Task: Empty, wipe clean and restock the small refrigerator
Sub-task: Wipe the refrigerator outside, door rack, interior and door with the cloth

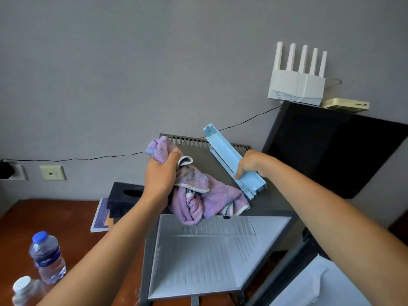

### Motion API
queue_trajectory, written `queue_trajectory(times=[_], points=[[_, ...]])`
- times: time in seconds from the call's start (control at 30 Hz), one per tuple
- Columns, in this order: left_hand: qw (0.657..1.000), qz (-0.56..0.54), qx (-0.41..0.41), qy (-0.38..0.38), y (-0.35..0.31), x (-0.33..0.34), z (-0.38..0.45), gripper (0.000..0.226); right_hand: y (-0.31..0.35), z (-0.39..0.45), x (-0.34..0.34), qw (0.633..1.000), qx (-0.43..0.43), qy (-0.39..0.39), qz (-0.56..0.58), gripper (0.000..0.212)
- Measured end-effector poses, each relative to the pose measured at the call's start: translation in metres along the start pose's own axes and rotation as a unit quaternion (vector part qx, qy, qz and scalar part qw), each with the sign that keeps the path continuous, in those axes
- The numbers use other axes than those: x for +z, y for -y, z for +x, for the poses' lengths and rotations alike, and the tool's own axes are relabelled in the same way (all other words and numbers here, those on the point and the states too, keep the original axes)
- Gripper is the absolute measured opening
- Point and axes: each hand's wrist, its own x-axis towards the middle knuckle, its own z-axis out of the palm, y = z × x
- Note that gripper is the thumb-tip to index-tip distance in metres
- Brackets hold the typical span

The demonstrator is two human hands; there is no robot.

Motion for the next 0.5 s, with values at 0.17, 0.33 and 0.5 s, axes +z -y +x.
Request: queue_trajectory(times=[0.17,0.33,0.5], points=[[0.999,-0.004,0.010,0.033,-0.004,-0.004,-0.004,0.035,-0.003,0.002,-0.001,0.999,0.012,-0.030,-0.028,0.058],[0.998,0.023,0.015,0.063,-0.004,-0.007,-0.006,0.021,-0.020,0.000,0.003,0.996,0.030,-0.074,0.032,0.055],[0.993,0.012,0.022,0.115,-0.005,-0.010,-0.011,0.008,-0.049,-0.036,-0.002,0.984,-0.024,-0.151,0.091,0.029]])
